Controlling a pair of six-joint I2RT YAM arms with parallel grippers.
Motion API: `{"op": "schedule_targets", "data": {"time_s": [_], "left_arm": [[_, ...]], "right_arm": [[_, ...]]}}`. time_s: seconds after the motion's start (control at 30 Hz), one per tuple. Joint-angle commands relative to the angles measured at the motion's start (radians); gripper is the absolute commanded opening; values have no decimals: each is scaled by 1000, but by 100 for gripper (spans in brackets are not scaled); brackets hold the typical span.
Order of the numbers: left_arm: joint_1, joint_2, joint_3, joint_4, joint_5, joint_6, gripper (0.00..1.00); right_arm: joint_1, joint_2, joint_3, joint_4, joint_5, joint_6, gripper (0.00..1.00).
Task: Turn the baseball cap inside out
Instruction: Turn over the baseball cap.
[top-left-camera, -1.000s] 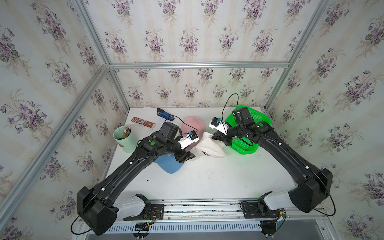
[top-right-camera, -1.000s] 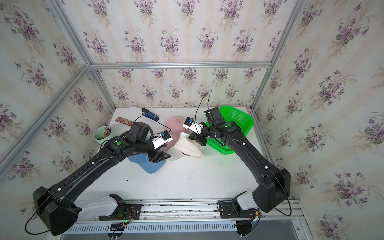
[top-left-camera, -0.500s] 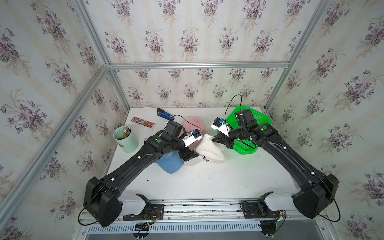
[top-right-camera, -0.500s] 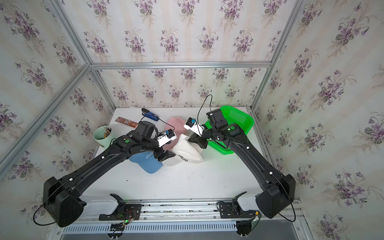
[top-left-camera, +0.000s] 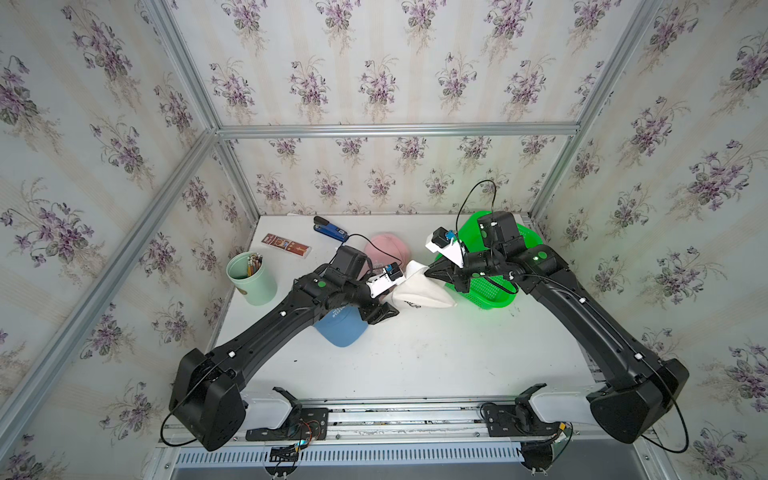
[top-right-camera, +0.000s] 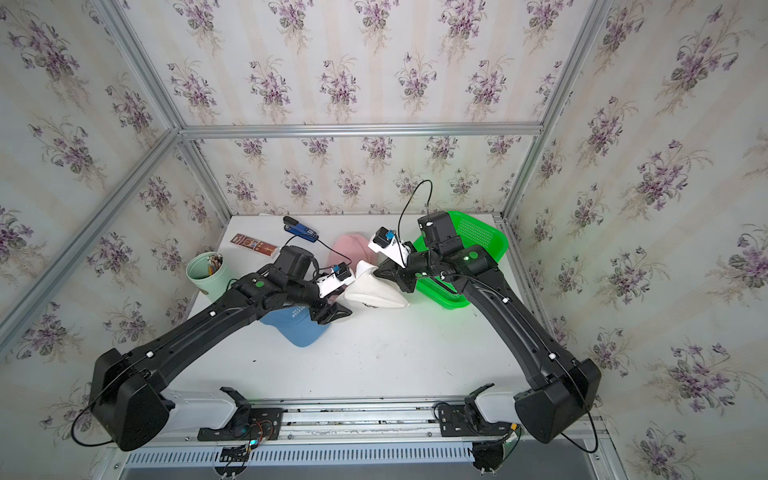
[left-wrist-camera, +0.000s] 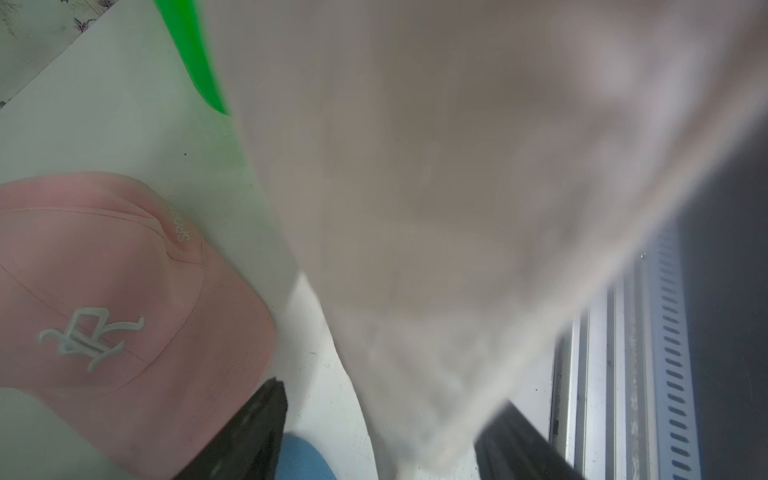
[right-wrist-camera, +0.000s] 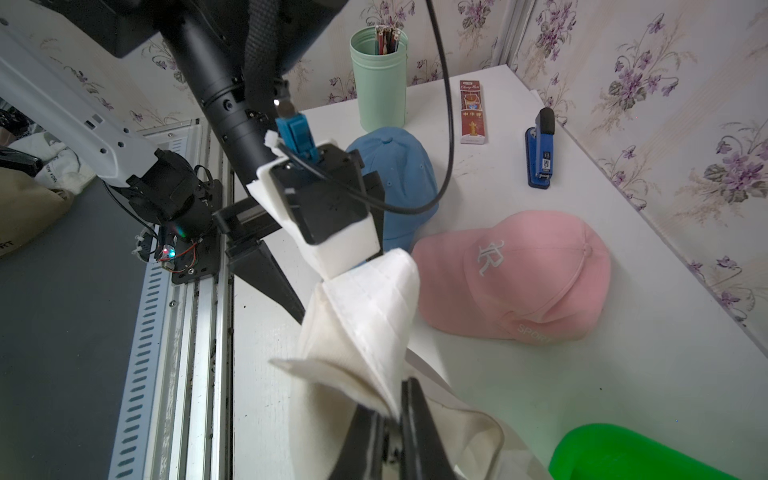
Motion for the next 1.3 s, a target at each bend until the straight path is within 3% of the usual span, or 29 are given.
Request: {"op": "schedule_targets", "data": {"time_s": [0.0,0.07,0.17,0.3,0.33,0.37,0.53,0.7,0.73,0.8,0.87,1.0,1.1,1.2,1.27], "left_arm": [[0,-9,-3,27,32,2,50],[0,-14,2,3,63,17,31],[-4,-21,22,-44,147,39,22],[-24,-45,53,-98,298,72,17],[-34,-51,61,-115,326,78,4],[-47,-52,66,-125,342,78,0],[-100,-58,72,-168,392,71,0],[-97,-78,56,-81,486,1,0],[-96,-79,61,-68,495,-11,0],[-90,-76,75,-57,481,-33,0],[-70,-67,81,-38,454,-72,0],[-4,-74,51,111,474,-241,0],[8,-100,23,235,396,-349,0],[24,-93,41,309,254,-494,0],[44,-77,65,356,228,-601,0]], "right_arm": [[-4,6,15,6,-25,-19,0],[-12,11,22,2,-26,-26,0],[-33,23,30,-3,-38,-38,0],[-71,58,43,-44,-54,-77,0],[-82,71,50,-57,-63,-86,0],[-92,83,57,-73,-71,-95,0],[-123,130,81,-106,-115,-116,0],[-142,195,122,-134,-152,-126,5],[-147,222,146,-159,-156,-130,9],[-165,278,203,-201,-159,-114,28],[-186,305,236,-211,-161,-87,35],[-245,254,175,-44,-94,73,38],[-316,195,103,115,-90,223,42],[-328,155,60,234,108,388,43],[-328,140,47,271,231,478,44]]}}
